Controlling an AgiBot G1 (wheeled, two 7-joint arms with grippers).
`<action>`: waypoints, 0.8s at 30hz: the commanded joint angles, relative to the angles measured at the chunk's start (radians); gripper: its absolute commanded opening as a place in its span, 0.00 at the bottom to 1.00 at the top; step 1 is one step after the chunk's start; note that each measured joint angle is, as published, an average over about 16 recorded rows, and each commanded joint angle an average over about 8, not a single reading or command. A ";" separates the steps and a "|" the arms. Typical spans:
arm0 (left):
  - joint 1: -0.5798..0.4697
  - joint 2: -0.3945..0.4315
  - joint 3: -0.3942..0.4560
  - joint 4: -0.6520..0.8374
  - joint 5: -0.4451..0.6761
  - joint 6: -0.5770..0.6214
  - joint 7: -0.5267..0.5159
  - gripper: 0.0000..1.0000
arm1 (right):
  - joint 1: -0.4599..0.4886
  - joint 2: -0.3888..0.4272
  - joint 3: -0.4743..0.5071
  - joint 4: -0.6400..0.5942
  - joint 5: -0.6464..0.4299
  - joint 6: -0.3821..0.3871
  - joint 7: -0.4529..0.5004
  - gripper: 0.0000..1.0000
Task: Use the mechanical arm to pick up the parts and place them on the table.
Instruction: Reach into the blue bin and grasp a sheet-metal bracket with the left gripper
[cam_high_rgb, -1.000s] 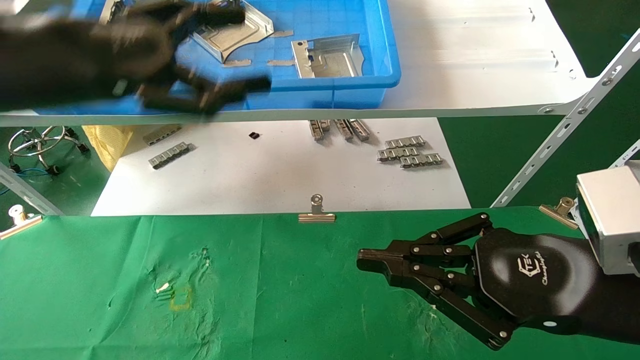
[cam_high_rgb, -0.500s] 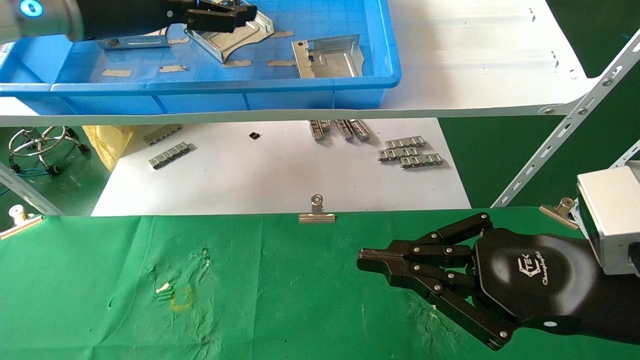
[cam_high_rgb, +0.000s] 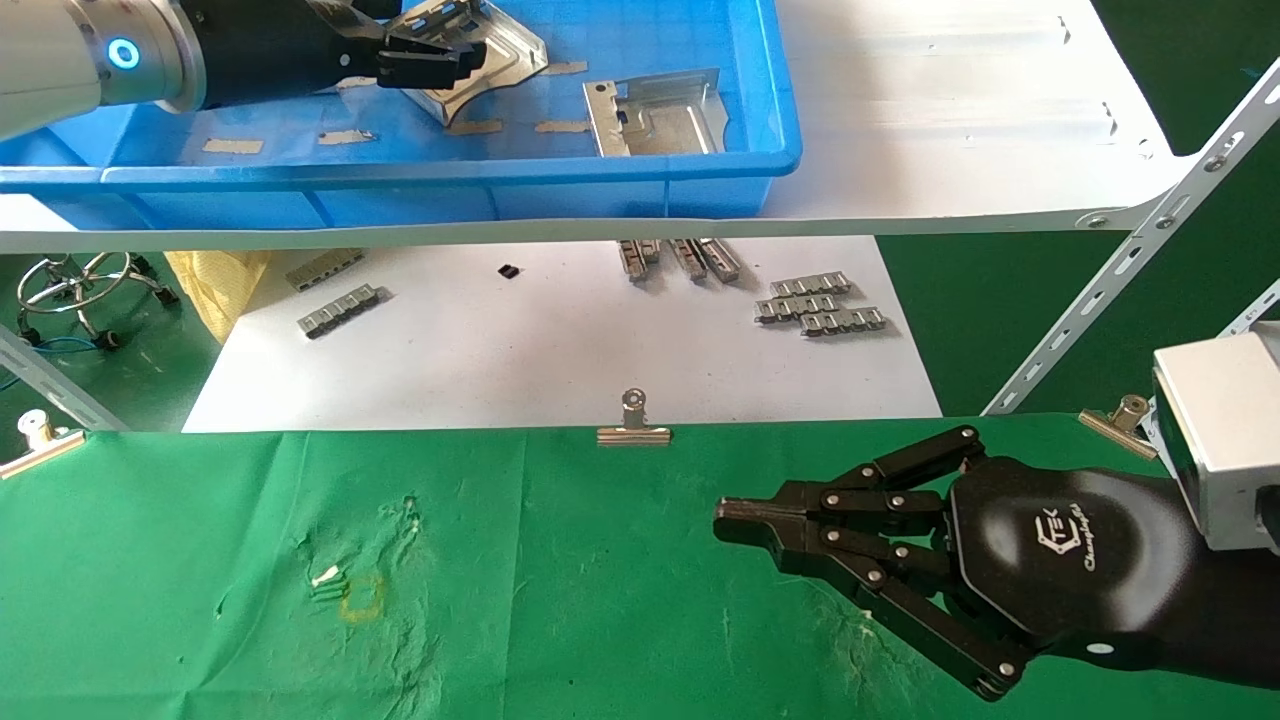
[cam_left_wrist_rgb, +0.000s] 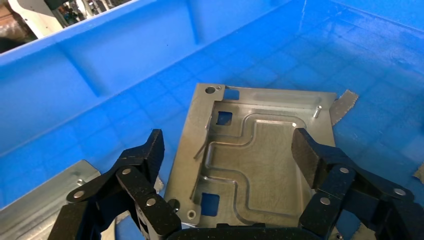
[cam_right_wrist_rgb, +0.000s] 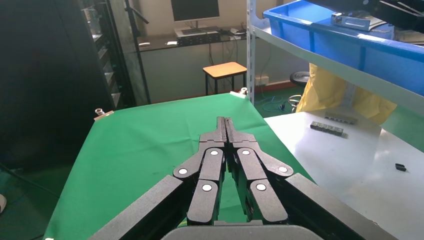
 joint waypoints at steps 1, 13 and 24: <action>-0.004 0.000 0.001 0.007 0.002 0.000 0.004 0.00 | 0.000 0.000 0.000 0.000 0.000 0.000 0.000 0.00; -0.012 0.001 0.006 0.026 0.008 -0.007 0.020 0.00 | 0.000 0.000 0.000 0.000 0.000 0.000 0.000 0.00; -0.013 -0.002 0.002 0.030 0.003 -0.015 0.032 0.00 | 0.000 0.000 0.000 0.000 0.000 0.000 0.000 0.00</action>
